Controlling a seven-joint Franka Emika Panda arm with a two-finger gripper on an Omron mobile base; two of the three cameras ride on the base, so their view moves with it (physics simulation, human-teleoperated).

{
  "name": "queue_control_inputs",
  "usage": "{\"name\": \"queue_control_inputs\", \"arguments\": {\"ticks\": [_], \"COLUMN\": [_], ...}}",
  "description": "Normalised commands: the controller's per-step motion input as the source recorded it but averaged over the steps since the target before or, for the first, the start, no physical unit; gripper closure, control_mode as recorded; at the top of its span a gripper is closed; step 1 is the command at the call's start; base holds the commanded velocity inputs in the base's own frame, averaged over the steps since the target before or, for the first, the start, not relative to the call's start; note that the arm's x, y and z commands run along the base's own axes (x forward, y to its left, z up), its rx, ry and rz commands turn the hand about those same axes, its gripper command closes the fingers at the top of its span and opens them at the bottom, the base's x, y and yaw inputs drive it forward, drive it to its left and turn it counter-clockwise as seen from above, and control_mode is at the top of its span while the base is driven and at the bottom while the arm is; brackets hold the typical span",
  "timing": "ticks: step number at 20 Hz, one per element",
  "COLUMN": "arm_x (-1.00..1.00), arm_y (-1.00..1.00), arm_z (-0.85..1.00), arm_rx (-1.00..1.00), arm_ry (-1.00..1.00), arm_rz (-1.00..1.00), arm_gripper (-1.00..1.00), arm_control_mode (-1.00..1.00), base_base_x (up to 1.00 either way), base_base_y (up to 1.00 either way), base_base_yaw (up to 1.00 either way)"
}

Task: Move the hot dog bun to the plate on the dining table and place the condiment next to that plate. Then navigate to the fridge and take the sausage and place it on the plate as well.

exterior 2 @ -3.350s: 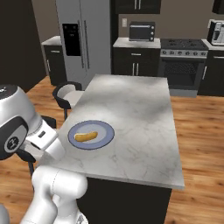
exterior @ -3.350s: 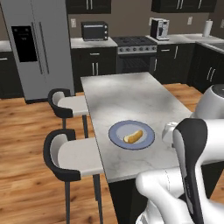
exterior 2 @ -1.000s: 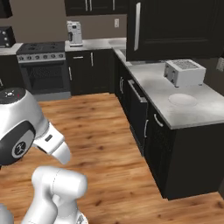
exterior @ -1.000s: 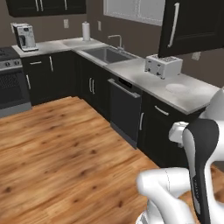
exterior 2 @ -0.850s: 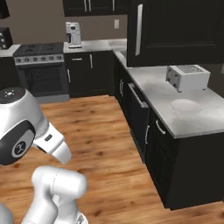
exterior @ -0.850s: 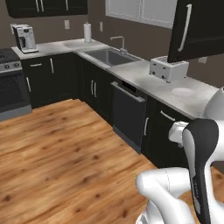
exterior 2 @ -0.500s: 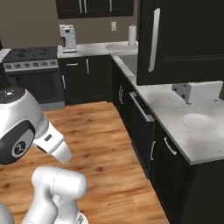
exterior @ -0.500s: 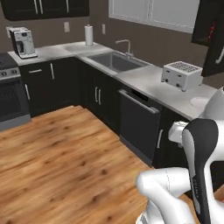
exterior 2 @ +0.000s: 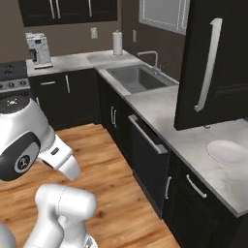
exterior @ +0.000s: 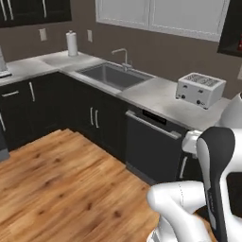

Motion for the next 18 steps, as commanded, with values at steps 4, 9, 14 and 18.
{"name": "queue_control_inputs", "arguments": {"ticks": [4, 9, 14, 18], "arm_x": [0.0, 0.0, 0.0, 0.0], "arm_y": [0.0, 0.0, 0.0, 0.0], "arm_z": [0.0, 0.0, 0.0, 0.0], "arm_rx": [0.0, 0.0, 0.0, 0.0], "arm_ry": [0.0, 0.0, 0.0, 0.0], "arm_rz": [0.0, 0.0, 0.0, 0.0], "arm_gripper": [-1.0, -1.0, -1.0, -1.0], "arm_control_mode": [1.0, 1.0, 1.0, 1.0], "base_base_x": [0.57, 0.36, 0.39, 0.7], "base_base_y": [0.38, 0.28, 0.26, 0.3], "base_base_yaw": [-0.51, -0.63, -0.68, -0.48]}}
